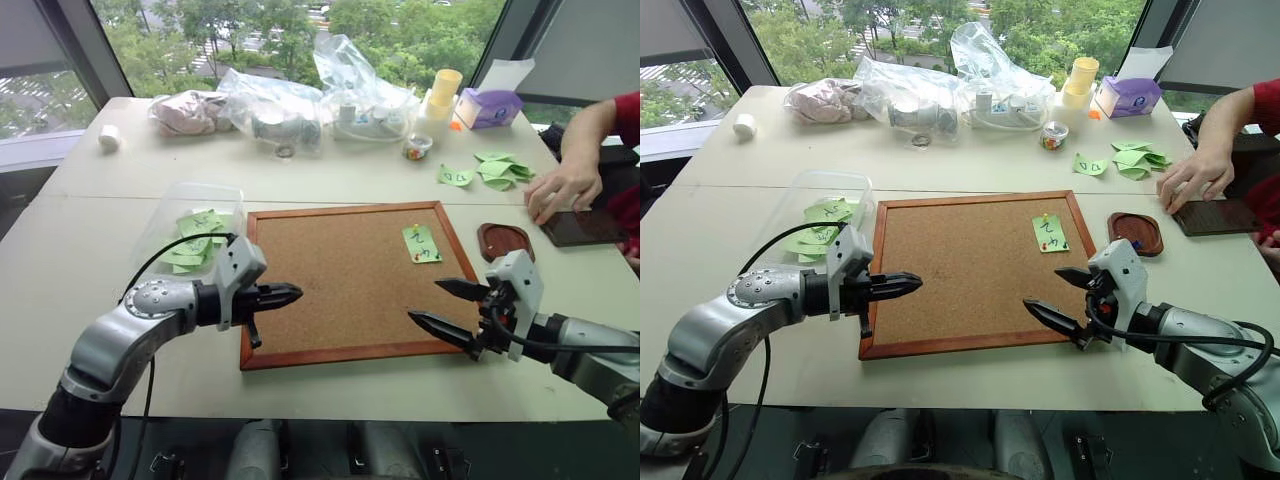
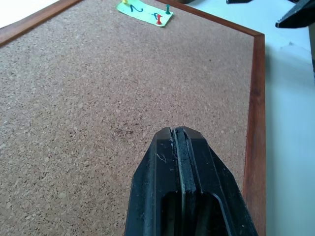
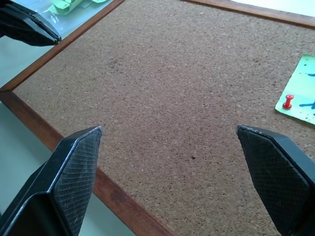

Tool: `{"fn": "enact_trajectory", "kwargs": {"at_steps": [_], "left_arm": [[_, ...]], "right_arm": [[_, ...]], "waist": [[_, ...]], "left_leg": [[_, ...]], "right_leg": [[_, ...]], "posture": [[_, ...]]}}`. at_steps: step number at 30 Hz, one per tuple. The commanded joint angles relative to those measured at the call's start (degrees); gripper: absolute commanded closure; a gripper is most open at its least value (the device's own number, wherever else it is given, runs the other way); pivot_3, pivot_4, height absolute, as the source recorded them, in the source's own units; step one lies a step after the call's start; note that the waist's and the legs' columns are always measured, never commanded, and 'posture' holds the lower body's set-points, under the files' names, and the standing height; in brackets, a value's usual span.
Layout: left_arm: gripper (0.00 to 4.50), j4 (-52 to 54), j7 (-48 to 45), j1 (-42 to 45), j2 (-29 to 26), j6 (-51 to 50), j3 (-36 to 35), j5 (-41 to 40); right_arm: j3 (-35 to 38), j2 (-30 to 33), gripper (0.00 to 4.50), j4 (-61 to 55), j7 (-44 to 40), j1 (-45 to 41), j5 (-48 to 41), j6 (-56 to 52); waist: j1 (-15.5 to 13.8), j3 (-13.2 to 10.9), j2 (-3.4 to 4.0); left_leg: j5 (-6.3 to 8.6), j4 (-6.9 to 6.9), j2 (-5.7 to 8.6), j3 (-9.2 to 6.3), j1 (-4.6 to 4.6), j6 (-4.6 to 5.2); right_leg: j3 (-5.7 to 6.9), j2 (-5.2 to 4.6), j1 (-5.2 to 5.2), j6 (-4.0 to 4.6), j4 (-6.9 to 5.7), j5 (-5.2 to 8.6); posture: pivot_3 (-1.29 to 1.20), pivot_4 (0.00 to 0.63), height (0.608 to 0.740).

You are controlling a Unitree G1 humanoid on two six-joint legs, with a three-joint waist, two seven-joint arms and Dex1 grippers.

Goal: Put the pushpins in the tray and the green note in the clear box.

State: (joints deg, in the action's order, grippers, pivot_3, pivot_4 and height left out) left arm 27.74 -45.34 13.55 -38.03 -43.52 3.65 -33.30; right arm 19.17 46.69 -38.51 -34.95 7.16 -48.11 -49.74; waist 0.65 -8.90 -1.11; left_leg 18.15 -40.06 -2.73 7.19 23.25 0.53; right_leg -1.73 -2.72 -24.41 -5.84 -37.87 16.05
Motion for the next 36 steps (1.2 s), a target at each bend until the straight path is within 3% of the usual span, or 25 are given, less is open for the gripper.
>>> {"fn": "enact_trajectory", "kwargs": {"at_steps": [1, 9, 27, 32, 36], "left_arm": [[4.46, 2.5, 1.6, -0.2, -0.3, -0.3, -0.8, 0.0], [4.46, 4.4, 2.3, -0.8, -0.6, -2.0, -1.9, -1.5], [4.46, 3.0, 3.9, 1.4, 0.1, -1.9, -3.0, -2.7], [4.46, -1.5, 5.4, 9.2, 2.9, -2.1, -1.2, -1.5], [4.46, -8.8, 3.5, 14.7, 4.1, 1.5, 6.5, 5.6]], "right_arm": [[1.1, -0.4, 0.0, 0.6, 1.6, -1.9, 1.2, 1.4], [-1.2, -0.4, 0.0, 3.1, 1.8, -4.7, 4.7, 2.4], [-1.4, -4.0, 0.0, 3.9, 3.6, -7.0, 2.4, 0.7], [-2.5, -6.5, 0.0, 9.1, 8.2, -12.1, 9.7, 6.3], [-5.5, -7.8, 0.0, 15.7, 9.4, -17.5, 15.8, 10.6]], "waist": [[0.0, 0.0, -0.01], [0.0, 0.0, 0.0], [0.0, 0.0, -0.01], [0.0, 0.0, -0.02], [0.0, 0.0, 0.0]], "left_leg": [[0.0, 0.0, 0.0, 0.0, -0.01, 0.0], [-0.01, 0.0, 0.0, 0.0, -0.01, -0.03], [-0.04, 0.0, 0.01, 0.01, 0.0, -0.07], [-0.04, -0.02, 0.02, 0.01, 0.0, -0.07], [-0.15, -0.02, 0.21, 0.03, -0.02, -0.26]], "right_leg": [[0.0, 0.0, 0.0, 0.0, 0.0, 0.0], [0.0, 0.02, 0.0, 0.0, 0.0, 0.0], [0.0, 0.01, 0.0, 0.0, 0.0, 0.0], [0.01, 0.03, 0.01, 0.0, -0.01, 0.0], [0.0, 0.02, 0.03, -0.01, 0.0, -0.01]], "posture": [[0.0, 0.15, 0.735], [0.0, 0.15, 0.735], [0.0, 0.15, 0.735], [0.0, 0.15, 0.735], [0.0, 0.15, 0.735]]}}
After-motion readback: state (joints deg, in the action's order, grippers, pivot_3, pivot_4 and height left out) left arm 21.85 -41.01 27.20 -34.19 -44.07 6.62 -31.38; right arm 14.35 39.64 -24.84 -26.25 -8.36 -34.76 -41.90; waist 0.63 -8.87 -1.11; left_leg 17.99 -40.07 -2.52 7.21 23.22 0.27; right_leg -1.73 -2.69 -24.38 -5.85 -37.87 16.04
